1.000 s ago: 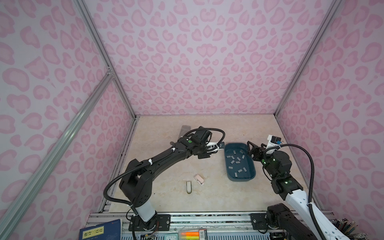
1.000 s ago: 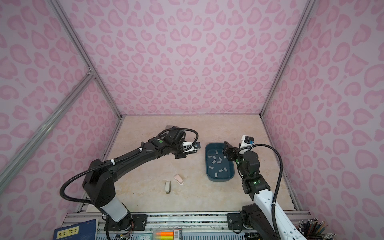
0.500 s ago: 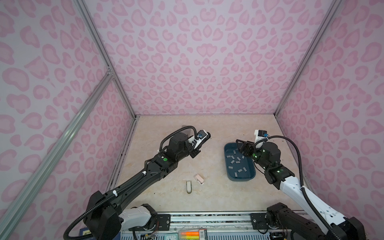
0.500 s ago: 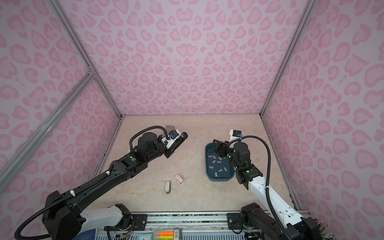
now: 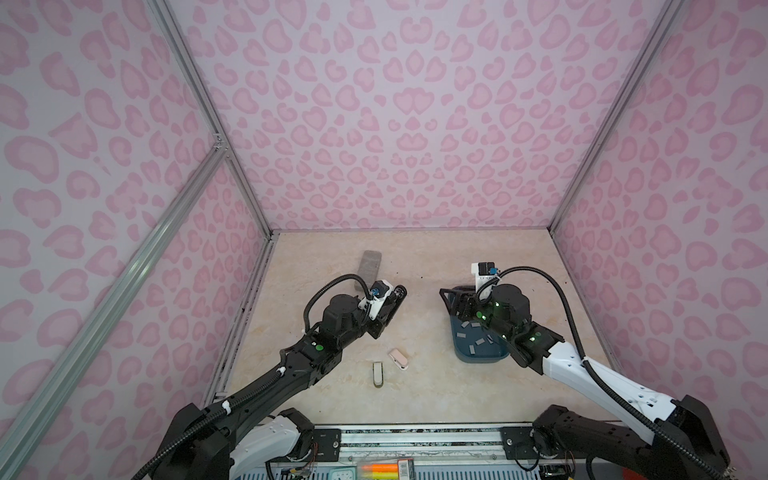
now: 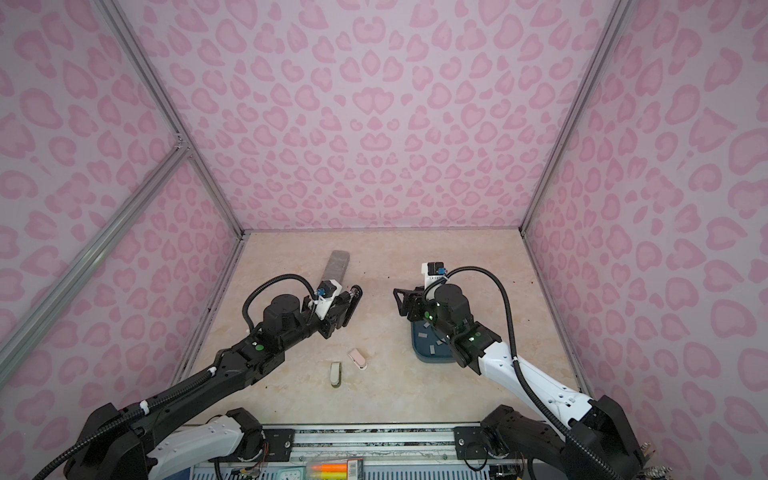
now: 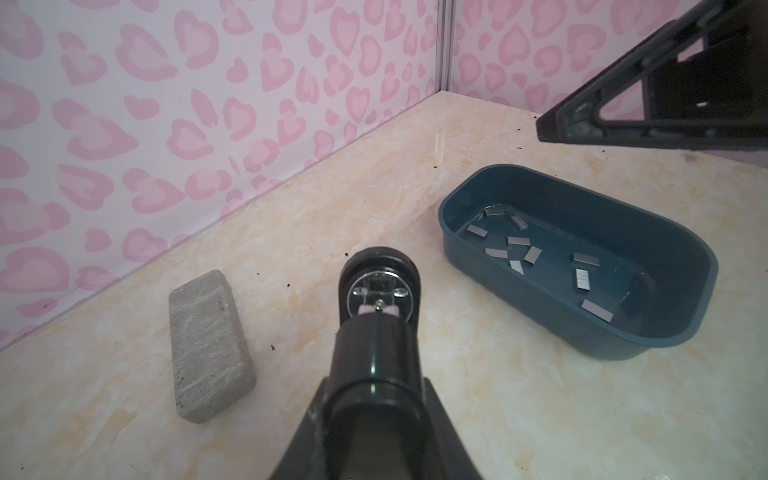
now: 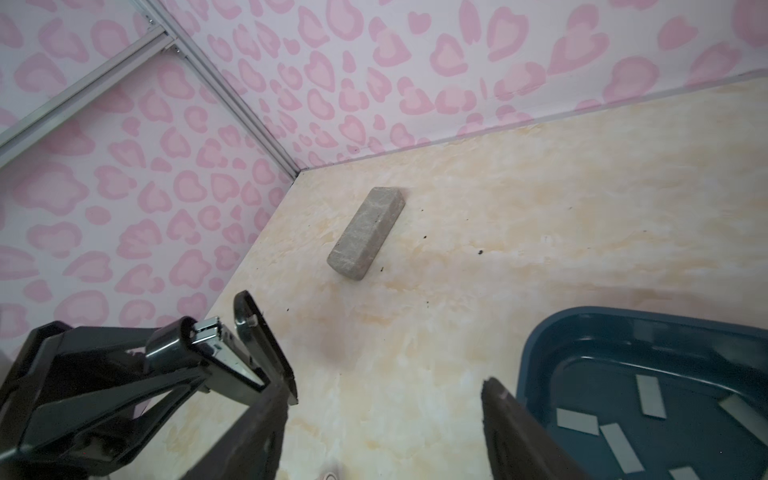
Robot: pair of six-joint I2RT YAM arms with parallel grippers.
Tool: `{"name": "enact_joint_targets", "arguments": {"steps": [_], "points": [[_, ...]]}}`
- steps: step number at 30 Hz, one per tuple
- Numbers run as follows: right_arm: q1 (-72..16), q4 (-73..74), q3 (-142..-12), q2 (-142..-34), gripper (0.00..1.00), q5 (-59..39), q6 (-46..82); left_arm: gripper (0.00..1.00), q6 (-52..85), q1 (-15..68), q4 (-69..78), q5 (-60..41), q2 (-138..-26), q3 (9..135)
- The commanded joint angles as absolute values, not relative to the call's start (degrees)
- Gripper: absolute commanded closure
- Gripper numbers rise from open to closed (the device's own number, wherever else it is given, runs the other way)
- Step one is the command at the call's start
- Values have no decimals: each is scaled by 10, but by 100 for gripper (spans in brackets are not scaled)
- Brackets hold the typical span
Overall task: Load the staples into the stapler
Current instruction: 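Lift the stapler with the left gripper while the right gripper reaches toward it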
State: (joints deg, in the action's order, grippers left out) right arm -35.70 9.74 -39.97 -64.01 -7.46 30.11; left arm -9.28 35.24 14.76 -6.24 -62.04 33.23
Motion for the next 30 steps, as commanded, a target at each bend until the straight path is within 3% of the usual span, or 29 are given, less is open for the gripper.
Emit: {"name": "enact_joint_targets", "arguments": {"steps": [1, 8, 16, 22, 30], "points": [[-379, 89, -430, -652, 26, -26, 278, 96, -91, 351, 216, -54, -606, 317], [-381, 137, -476, -690, 25, -13, 271, 96, -107, 352, 269, -9, -545, 251], [-378, 65, -557, -712, 26, 30, 213, 96, -103, 352, 280, 25, -548, 242], [-379, 74, -530, -639, 26, -23, 266, 96, -117, 352, 278, 41, -497, 225], [-384, 103, -411, -537, 26, -12, 332, 96, -106, 352, 247, -13, -531, 265]]}}
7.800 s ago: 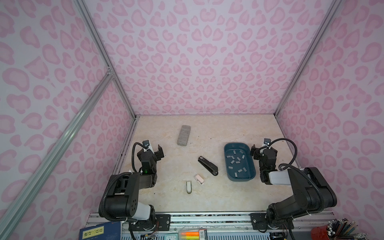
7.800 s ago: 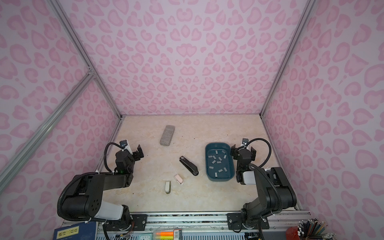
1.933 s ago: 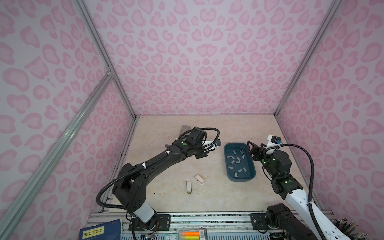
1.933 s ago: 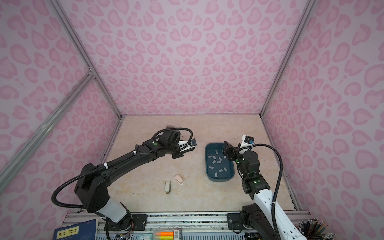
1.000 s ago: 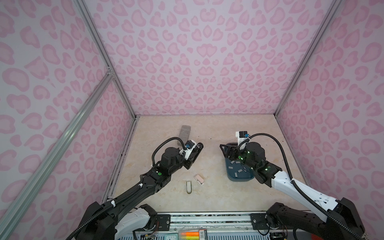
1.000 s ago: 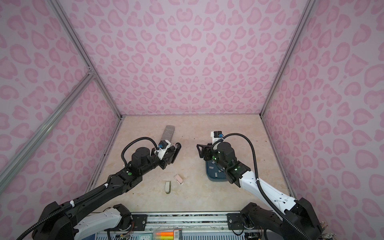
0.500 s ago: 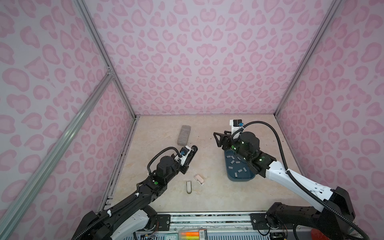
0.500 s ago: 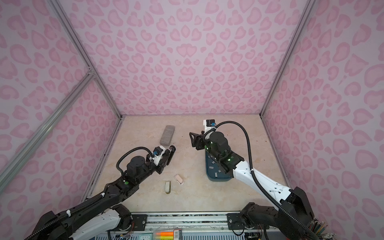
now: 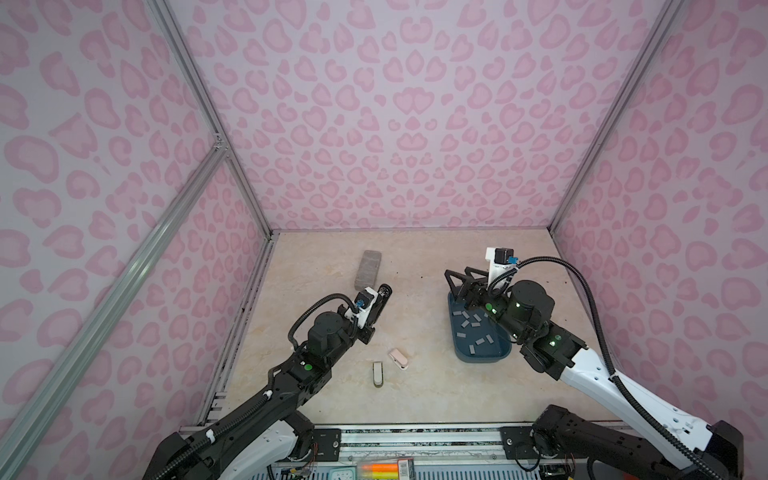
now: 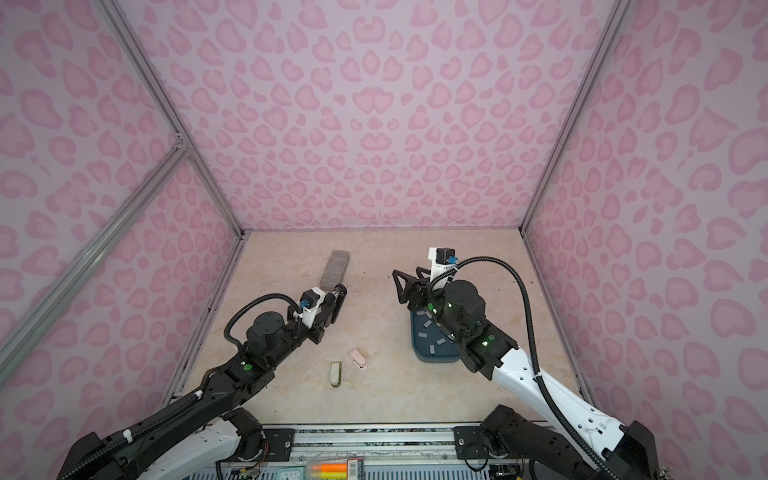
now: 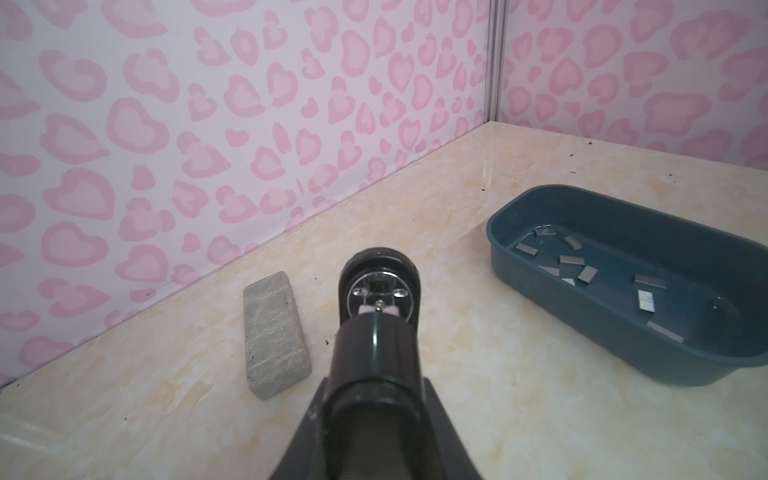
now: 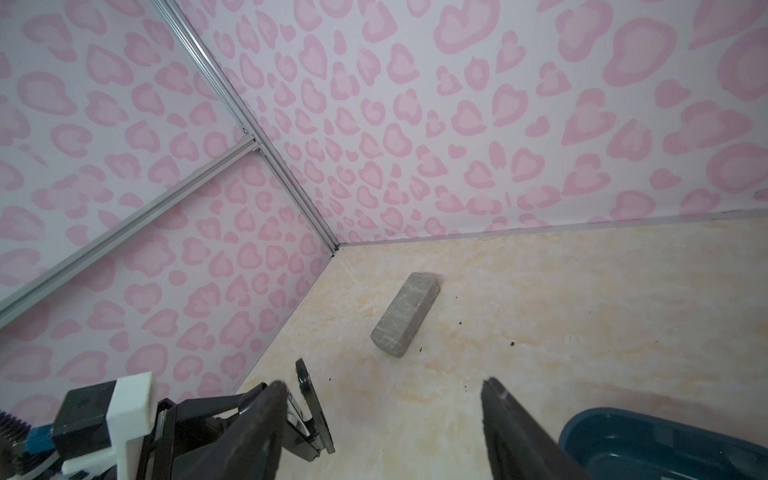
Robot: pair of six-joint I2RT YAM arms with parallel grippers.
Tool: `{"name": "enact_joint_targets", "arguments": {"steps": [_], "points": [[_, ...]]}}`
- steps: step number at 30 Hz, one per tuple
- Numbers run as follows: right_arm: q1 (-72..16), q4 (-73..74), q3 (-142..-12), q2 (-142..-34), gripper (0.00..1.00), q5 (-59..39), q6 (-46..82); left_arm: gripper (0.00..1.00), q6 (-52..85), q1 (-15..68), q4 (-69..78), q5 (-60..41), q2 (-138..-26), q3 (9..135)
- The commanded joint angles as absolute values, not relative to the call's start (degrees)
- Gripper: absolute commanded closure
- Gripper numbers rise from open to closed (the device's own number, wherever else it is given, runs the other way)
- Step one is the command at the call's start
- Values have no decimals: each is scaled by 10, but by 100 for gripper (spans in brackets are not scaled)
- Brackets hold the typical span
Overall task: Load the staples into the stapler
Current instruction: 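Lift the stapler with the left gripper while the right gripper reaches toward it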
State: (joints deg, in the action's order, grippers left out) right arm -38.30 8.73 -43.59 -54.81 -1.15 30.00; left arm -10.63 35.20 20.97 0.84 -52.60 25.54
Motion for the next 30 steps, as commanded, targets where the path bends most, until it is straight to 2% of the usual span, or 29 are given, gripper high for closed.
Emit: {"name": "enact_joint_targets", "arguments": {"steps": [1, 10, 21, 30], "points": [[-384, 98, -404, -534, 26, -14, 333, 96, -106, 352, 246, -15, -531, 266], [-394, 89, -402, -588, 30, -86, 321, 96, -105, 352, 220, -93, -559, 300], [-419, 114, -398, -618, 32, -80, 325, 96, -107, 354, 212, -126, -579, 317], [-431, 156, -364, -620, 43, -56, 363, 96, -114, 354, 198, -130, -577, 323]]}}
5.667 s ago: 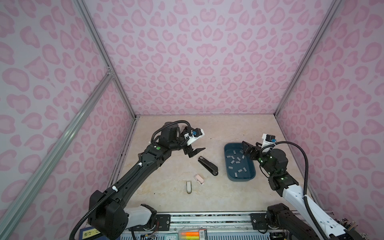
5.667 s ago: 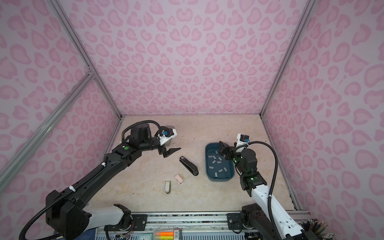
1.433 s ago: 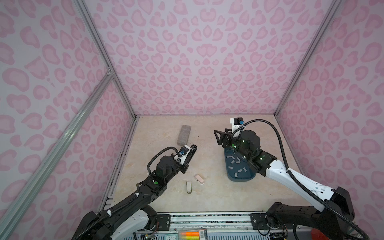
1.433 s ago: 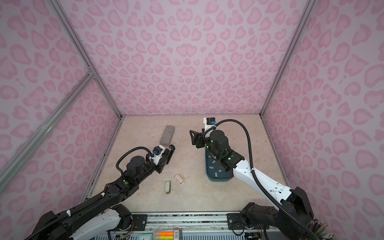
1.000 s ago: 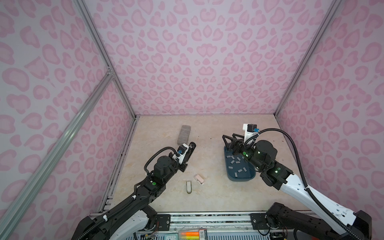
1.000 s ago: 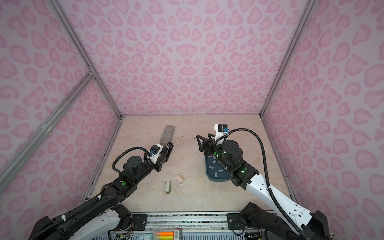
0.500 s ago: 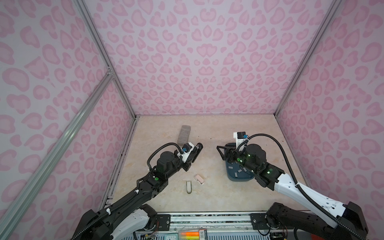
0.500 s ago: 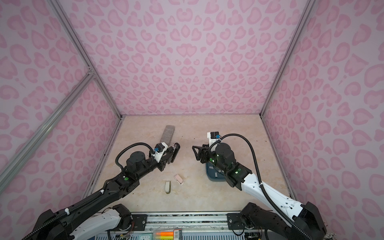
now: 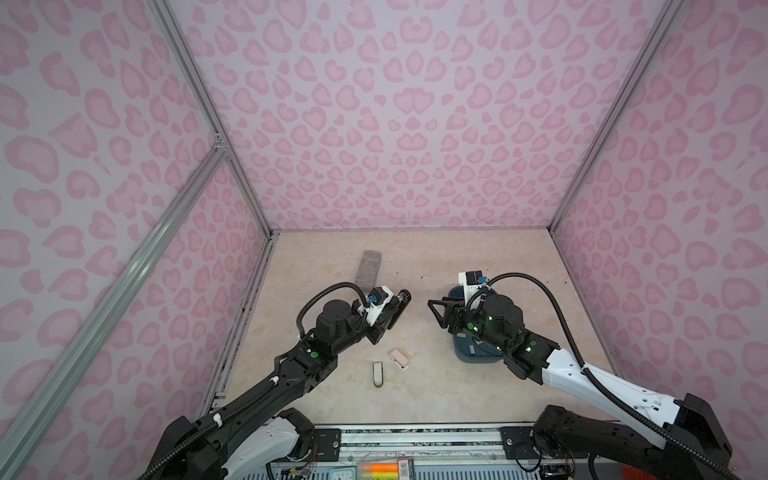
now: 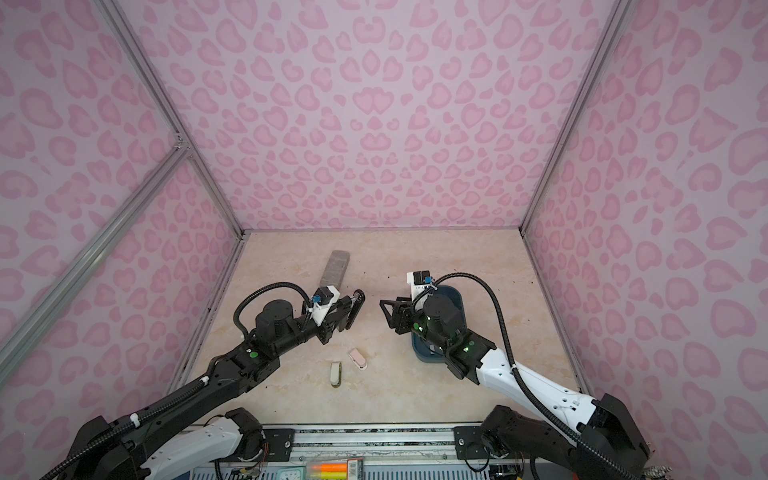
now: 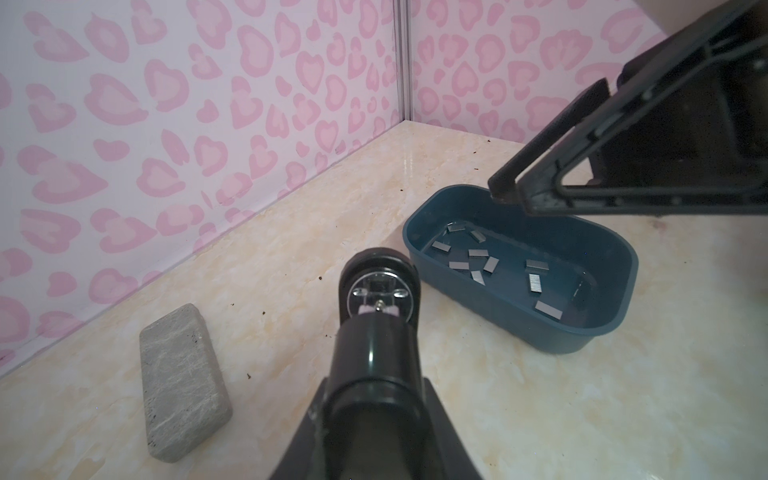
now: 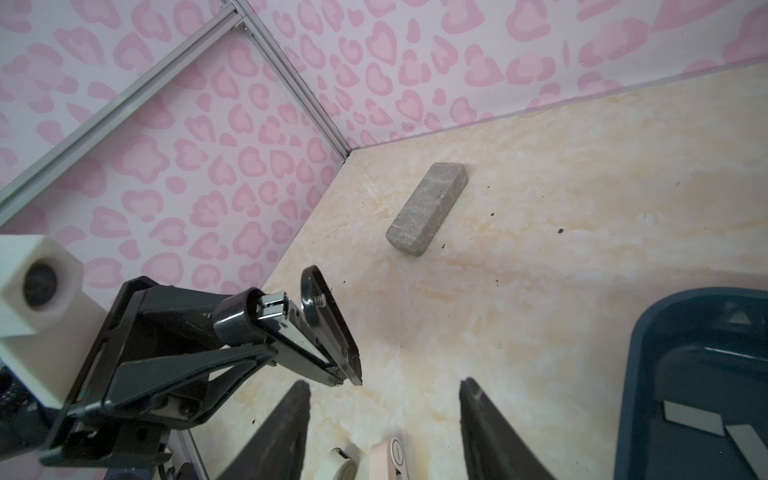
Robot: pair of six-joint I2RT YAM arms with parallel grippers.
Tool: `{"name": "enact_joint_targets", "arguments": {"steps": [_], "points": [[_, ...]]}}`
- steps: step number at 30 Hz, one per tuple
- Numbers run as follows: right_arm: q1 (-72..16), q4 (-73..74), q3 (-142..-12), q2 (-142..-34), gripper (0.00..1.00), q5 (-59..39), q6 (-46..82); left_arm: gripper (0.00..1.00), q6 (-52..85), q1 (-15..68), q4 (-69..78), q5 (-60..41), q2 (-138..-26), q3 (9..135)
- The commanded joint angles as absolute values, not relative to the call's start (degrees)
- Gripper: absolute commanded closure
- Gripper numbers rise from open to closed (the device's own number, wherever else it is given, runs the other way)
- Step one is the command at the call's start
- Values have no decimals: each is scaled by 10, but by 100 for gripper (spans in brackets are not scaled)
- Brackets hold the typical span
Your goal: Load the staples into the stapler
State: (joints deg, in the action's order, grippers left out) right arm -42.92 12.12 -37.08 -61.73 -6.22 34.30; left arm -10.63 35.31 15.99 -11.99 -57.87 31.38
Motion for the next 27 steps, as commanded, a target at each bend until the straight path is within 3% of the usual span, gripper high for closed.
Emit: {"name": "enact_joint_targets", "arguments": {"steps": [1, 15, 27], "points": [[-432, 161, -362, -623, 44, -57, 366, 96, -114, 354, 197, -132, -579, 325], [-500, 175, -391, -670, 45, -45, 332, 96, -133, 359, 177, -145, -581, 333], [-500, 176, -398, -688, 57, 18, 344, 96, -167, 375, 163, -172, -582, 340]]}}
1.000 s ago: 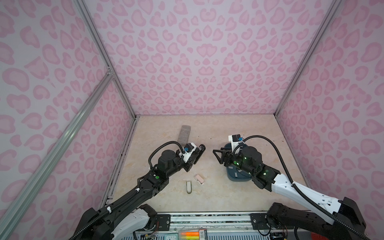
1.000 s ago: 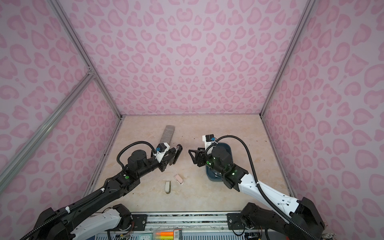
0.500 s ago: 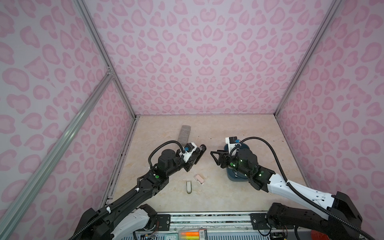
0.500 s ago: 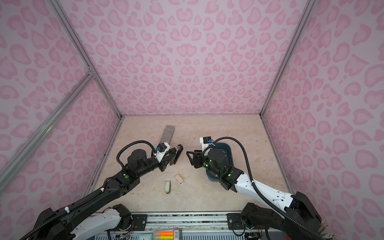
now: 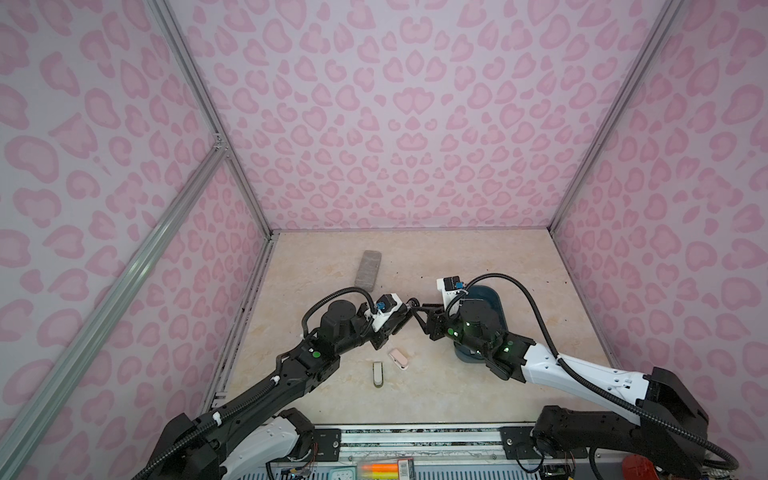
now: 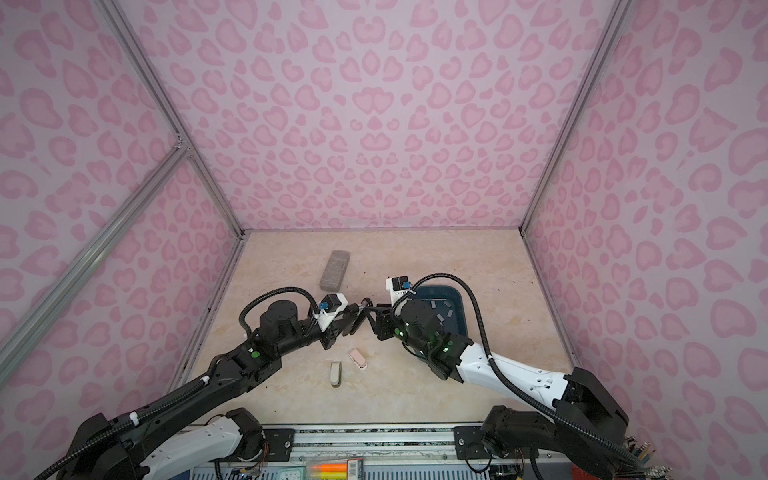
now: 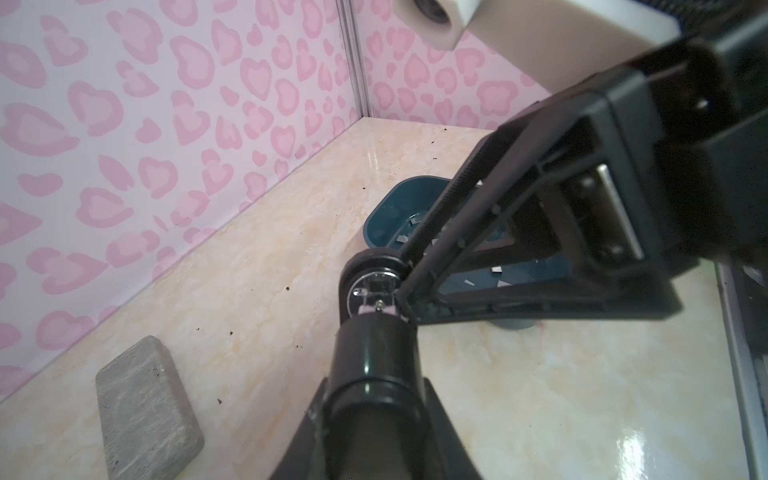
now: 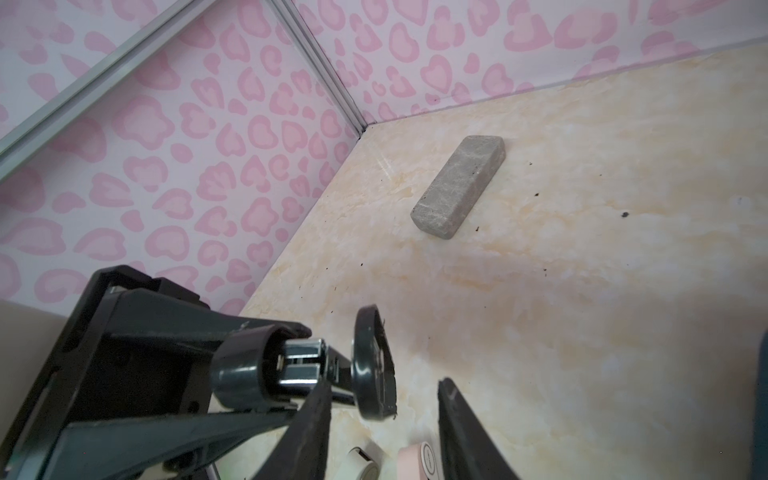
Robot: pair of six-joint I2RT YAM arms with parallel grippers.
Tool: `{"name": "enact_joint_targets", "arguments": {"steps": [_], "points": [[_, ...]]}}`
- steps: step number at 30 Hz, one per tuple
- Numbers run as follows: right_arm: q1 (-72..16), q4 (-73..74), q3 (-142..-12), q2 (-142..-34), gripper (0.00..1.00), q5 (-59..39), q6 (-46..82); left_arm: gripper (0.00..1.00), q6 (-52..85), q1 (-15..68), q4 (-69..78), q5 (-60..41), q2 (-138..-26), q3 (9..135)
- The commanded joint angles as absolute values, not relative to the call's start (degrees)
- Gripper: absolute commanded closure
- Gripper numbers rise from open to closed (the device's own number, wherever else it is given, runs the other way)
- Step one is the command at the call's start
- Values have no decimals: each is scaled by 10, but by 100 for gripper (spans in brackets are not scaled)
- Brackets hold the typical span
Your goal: Load the staples into the stapler
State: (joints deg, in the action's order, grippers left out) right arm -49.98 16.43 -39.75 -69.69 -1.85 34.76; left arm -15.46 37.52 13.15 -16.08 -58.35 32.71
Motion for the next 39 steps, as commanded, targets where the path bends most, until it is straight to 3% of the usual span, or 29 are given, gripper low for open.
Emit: {"name": "enact_joint_targets", "arguments": {"steps": [1, 15, 29, 39], "points": [[-500, 181, -398, -686, 57, 16, 341, 96, -170, 376, 161, -173, -582, 341], [-500, 167, -408, -705, 58, 8, 337, 96, -205, 396, 145, -185, -567, 342], [-493, 175, -388, -706, 73, 59, 358, 97, -207, 397, 156, -180, -552, 332], [-470, 175, -380, -712, 75, 51, 366, 96, -206, 390, 165, -166, -539, 321]]}}
